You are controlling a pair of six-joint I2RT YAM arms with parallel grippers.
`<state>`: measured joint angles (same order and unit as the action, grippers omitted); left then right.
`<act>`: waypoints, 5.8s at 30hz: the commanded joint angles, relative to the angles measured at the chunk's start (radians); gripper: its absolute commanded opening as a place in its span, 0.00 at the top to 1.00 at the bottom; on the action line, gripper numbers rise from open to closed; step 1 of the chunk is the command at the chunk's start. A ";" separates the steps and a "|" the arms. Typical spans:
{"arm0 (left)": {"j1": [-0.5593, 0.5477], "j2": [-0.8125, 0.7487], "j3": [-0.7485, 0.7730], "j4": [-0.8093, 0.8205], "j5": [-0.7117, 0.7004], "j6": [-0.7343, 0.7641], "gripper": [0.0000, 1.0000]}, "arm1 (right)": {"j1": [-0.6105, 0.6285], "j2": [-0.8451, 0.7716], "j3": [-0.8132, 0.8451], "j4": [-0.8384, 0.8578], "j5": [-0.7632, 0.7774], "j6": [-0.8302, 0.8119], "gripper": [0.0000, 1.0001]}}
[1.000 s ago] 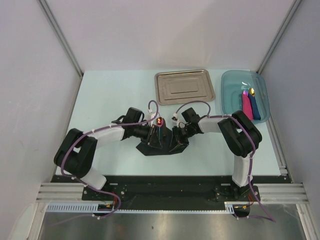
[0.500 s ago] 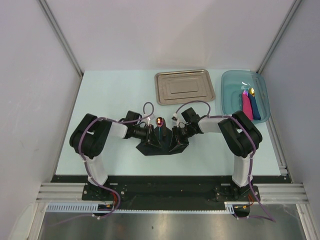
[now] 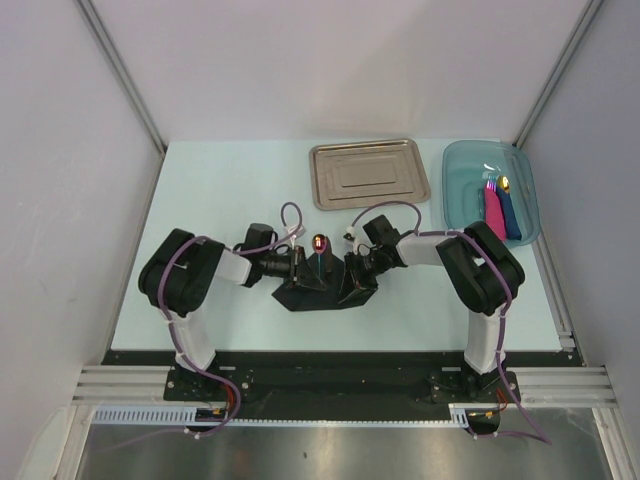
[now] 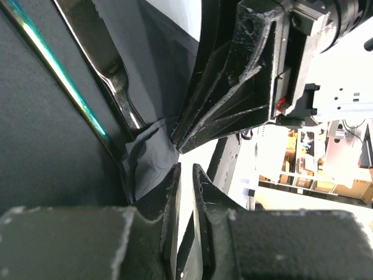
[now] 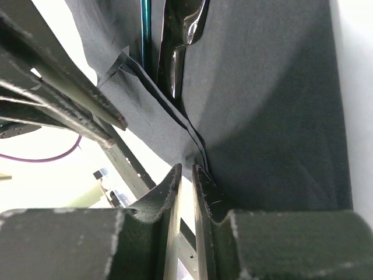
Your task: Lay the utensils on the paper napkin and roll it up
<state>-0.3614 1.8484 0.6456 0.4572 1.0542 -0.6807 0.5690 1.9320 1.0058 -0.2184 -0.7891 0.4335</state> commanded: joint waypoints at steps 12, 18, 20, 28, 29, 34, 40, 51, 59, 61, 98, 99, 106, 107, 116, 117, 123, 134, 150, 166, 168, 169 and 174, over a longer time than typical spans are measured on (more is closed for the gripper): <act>0.006 0.086 0.052 -0.032 -0.008 0.044 0.84 | -0.029 -0.089 0.031 -0.085 0.085 -0.056 0.68; 0.006 0.100 0.069 -0.077 -0.019 0.076 0.84 | -0.090 -0.156 0.068 -0.223 0.128 -0.145 0.53; 0.007 0.101 0.071 -0.080 -0.017 0.076 0.85 | -0.106 -0.163 0.076 -0.246 0.152 -0.171 0.48; 0.012 0.104 0.072 -0.103 -0.020 0.096 0.85 | -0.162 -0.148 0.067 -0.305 0.267 -0.211 0.29; 0.012 0.104 0.074 -0.103 -0.022 0.098 0.84 | -0.164 -0.142 0.056 -0.305 0.280 -0.214 0.29; 0.013 0.109 0.077 -0.103 -0.020 0.096 0.85 | -0.159 -0.110 0.031 -0.299 0.262 -0.210 0.30; 0.016 0.117 0.077 -0.097 -0.022 0.095 0.85 | -0.144 -0.010 0.037 -0.201 0.029 -0.133 0.41; 0.019 0.117 0.083 -0.084 -0.029 0.087 0.84 | -0.164 -0.031 0.043 -0.076 -0.234 -0.013 0.47; 0.022 0.118 0.081 -0.074 -0.031 0.072 0.84 | -0.207 -0.013 -0.001 -0.045 -0.277 0.114 0.27; 0.022 0.117 0.081 -0.077 -0.030 0.073 0.84 | -0.207 -0.007 -0.016 -0.029 -0.288 0.138 0.26; 0.030 0.117 0.088 -0.072 -0.043 0.059 0.82 | -0.259 -0.027 -0.102 0.234 -0.357 0.393 0.47; 0.030 0.115 0.089 -0.071 -0.043 0.061 0.82 | -0.255 -0.027 -0.096 0.181 -0.349 0.352 0.46; 0.030 0.117 0.092 -0.064 -0.049 0.049 0.83 | -0.202 0.048 0.026 0.060 -0.332 0.248 0.71; 0.030 0.115 0.092 -0.066 -0.049 0.047 0.83 | -0.199 0.057 0.036 0.062 -0.343 0.246 0.74; 0.030 0.110 0.098 -0.080 -0.057 0.050 0.85 | -0.150 0.081 0.125 0.046 -0.299 0.243 0.94; 0.030 0.110 0.103 -0.081 -0.056 0.052 0.85 | -0.143 0.084 0.129 0.060 -0.300 0.254 0.94; 0.030 0.109 0.121 -0.115 -0.060 0.076 0.87 | -0.098 0.117 0.128 0.163 -0.286 0.349 0.95; 0.033 0.083 0.131 -0.144 -0.053 0.084 0.86 | -0.040 0.171 0.163 0.238 -0.226 0.412 0.95; 0.113 -0.075 0.144 -0.552 -0.065 0.331 0.60 | -0.032 0.205 0.206 0.128 -0.148 0.341 0.94; 0.127 -0.064 0.158 -0.650 -0.106 0.431 0.49 | -0.049 0.163 0.186 0.093 -0.153 0.283 0.94; 0.118 -0.058 0.163 -0.652 -0.097 0.434 0.50 | -0.049 0.159 0.186 0.091 -0.153 0.274 0.93; 0.113 -0.058 0.161 -0.649 -0.092 0.432 0.50 | -0.050 0.157 0.185 0.091 -0.154 0.274 0.93; 0.081 -0.040 0.170 -0.649 -0.094 0.432 0.52 | -0.055 0.150 0.182 0.096 -0.162 0.274 0.92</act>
<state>-0.2546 1.7954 0.7841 -0.1833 0.9695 -0.2855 0.5236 2.1296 1.1862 -0.1074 -0.9489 0.7204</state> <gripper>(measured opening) 0.487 0.075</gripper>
